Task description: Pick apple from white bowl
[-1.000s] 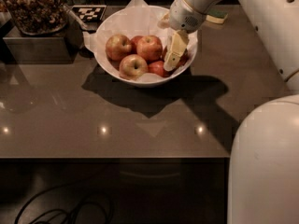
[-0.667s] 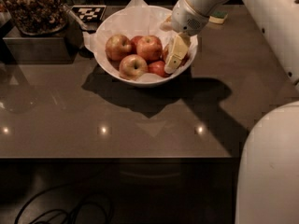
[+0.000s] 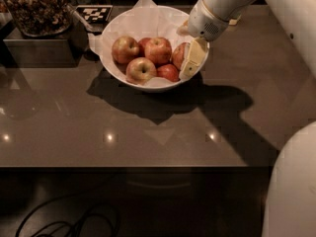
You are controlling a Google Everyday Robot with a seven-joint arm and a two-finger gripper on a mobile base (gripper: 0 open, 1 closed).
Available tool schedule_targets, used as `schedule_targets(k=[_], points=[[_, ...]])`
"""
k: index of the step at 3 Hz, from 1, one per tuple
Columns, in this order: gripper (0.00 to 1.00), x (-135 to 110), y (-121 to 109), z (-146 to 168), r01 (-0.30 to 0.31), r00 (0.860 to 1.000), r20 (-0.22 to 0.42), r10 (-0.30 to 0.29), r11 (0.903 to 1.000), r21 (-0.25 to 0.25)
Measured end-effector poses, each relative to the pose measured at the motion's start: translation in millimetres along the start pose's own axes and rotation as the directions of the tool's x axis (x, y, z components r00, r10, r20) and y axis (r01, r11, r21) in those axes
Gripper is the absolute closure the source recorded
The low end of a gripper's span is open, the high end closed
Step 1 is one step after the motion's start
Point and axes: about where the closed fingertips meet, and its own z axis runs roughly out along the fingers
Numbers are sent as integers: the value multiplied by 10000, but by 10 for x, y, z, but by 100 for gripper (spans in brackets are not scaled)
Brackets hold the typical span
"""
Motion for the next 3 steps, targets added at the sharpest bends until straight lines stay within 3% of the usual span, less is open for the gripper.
schedule_targets(k=[1, 2, 3], points=[[5, 7, 2, -1, -19, 10000, -5, 19, 10000, 3], [24, 18, -76, -39, -6, 9999, -140, 7, 9999, 110], [28, 16, -163, -85, 24, 9995, -314, -18, 9998, 191]])
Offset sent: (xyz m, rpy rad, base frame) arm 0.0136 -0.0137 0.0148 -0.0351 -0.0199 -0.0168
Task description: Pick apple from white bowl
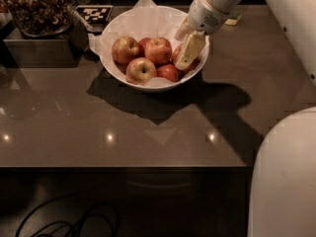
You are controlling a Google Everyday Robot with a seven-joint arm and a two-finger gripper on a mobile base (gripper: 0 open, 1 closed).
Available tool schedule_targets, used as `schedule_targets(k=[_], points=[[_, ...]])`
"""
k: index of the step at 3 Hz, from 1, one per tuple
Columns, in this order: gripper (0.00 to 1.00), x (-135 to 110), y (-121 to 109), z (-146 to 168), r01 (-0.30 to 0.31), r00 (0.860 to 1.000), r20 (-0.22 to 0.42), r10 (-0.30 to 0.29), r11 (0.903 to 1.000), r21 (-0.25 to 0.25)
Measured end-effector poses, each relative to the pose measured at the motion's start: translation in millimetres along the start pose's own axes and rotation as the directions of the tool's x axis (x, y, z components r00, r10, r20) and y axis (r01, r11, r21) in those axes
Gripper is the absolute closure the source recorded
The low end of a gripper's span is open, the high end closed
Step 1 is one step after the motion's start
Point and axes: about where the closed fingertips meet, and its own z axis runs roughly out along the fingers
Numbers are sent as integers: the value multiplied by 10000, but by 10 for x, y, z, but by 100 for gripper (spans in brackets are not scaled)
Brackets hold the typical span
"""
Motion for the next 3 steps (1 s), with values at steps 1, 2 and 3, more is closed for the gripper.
schedule_targets(k=[1, 2, 3], points=[[29, 51, -45, -24, -112, 9999, -18, 112, 9999, 62], [32, 147, -39, 18, -381, 9987, 331, 377, 9992, 93], [30, 216, -25, 87, -561, 9966, 601, 559, 9984, 19]])
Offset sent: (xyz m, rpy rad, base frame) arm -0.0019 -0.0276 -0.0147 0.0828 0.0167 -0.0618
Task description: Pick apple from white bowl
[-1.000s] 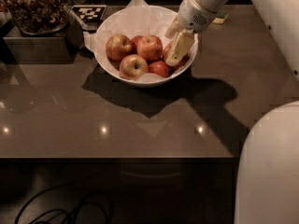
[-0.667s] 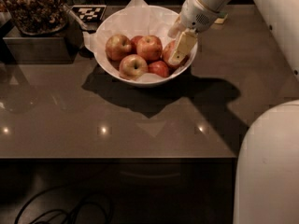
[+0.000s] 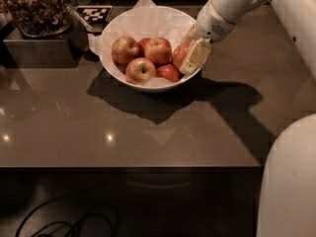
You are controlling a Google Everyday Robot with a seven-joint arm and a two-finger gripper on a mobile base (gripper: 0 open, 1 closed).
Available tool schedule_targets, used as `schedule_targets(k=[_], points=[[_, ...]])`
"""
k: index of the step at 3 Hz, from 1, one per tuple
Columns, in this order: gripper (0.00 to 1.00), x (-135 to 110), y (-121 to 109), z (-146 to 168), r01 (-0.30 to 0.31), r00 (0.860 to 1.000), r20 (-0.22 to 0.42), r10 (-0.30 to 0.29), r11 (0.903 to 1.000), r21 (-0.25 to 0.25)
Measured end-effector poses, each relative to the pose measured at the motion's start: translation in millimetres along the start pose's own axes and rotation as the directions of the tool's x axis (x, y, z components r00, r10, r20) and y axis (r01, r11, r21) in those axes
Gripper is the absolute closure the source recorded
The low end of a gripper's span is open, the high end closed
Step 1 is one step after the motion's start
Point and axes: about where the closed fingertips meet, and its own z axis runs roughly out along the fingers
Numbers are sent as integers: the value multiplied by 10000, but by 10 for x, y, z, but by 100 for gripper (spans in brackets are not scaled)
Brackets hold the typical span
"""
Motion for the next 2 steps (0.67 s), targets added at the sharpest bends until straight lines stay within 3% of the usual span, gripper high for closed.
schedule_targets(k=[2], points=[[72, 55, 9, 114, -143, 9995, 262, 146, 9998, -117]])
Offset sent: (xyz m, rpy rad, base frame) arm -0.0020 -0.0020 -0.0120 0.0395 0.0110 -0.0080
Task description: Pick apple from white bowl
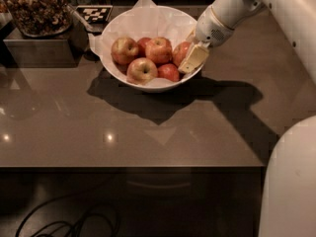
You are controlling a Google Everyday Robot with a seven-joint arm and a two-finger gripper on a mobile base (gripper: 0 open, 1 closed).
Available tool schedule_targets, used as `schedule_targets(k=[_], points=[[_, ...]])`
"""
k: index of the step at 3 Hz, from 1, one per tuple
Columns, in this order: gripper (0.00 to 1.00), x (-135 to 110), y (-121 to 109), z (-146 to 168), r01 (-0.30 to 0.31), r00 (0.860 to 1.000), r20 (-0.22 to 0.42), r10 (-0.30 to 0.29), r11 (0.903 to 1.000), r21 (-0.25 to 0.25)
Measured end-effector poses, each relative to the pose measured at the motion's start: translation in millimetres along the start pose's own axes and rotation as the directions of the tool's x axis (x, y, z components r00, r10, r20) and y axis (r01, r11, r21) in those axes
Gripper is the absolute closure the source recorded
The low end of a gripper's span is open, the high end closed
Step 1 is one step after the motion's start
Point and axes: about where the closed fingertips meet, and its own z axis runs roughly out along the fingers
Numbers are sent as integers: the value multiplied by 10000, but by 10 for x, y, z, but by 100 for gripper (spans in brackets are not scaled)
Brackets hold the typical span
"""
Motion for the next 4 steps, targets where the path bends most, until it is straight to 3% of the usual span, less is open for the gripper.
schedule_targets(k=[1, 2, 4], points=[[95, -21, 10, -35, 53, 10000, 36, -53, 9997, 227], [100, -86, 45, -151, 167, 9998, 103, -171, 9989, 429], [100, -385, 150, -409, 904, 9958, 172, -901, 9958, -133]])
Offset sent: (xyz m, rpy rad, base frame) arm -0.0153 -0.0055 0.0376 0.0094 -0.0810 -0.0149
